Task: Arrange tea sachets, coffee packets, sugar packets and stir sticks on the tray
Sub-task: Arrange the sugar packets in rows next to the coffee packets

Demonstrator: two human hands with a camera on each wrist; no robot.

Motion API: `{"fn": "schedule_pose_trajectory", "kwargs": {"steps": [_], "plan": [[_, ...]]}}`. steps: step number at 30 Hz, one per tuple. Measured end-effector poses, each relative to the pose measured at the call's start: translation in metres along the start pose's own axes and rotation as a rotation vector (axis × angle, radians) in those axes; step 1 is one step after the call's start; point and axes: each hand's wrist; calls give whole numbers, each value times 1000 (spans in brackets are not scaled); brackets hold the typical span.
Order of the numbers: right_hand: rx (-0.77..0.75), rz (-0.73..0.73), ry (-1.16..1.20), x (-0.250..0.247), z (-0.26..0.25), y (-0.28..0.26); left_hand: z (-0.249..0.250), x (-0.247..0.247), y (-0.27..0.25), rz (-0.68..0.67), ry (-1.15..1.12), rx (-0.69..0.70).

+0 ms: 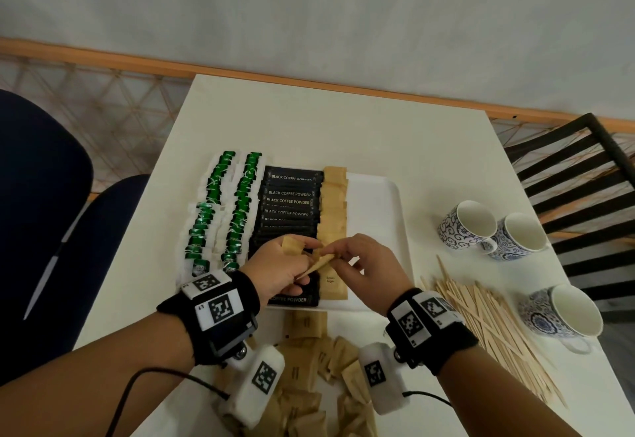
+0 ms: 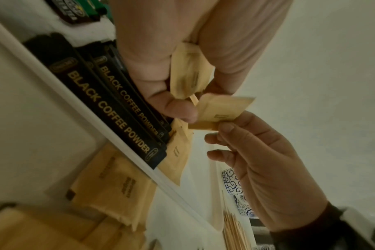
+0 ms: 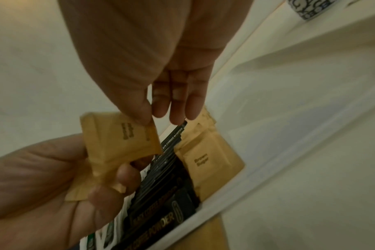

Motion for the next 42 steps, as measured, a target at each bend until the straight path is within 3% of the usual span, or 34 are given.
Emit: {"fn": "schedule_pose_trajectory", "kwargs": {"steps": [5,9,12,15,19,21,23,28,30,42], "plan": [[93,-31,-81,-1,3,-1,3,-1,-8,-99,103,20],[141,-78,-86,-5,-3,-2,0,-2,-7,-75,209,75],[249,8,178,-1,-5,-3,0,1,-3,-29,101,70],[392,68,528,1,-8,-4,3,3,-6,-73,-68,47],[441,162,635,-7,-3,1,4,4,-6,-67,-75,25],[457,210,586,-14,4,2,6,2,-4,-27,-126,-5],[424,153,414,-19,14,-2,7,-3,-2,-4,-183,-17],[334,-249,-31,-18,24,-13,3,-10,2,56,-186,-17],[334,-305,-76,-14,22,-13,2,-12,2,57,-198,-24],[291,-146,-125,-4,23,4,-2,-17,7,71,-250,4]]}}
Point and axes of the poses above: each hand's wrist, its own y-axis towards the middle knuckle, its own x-axis out of the palm, z = x × y, and after that the axes turned 6 degrees about -x, right-handed
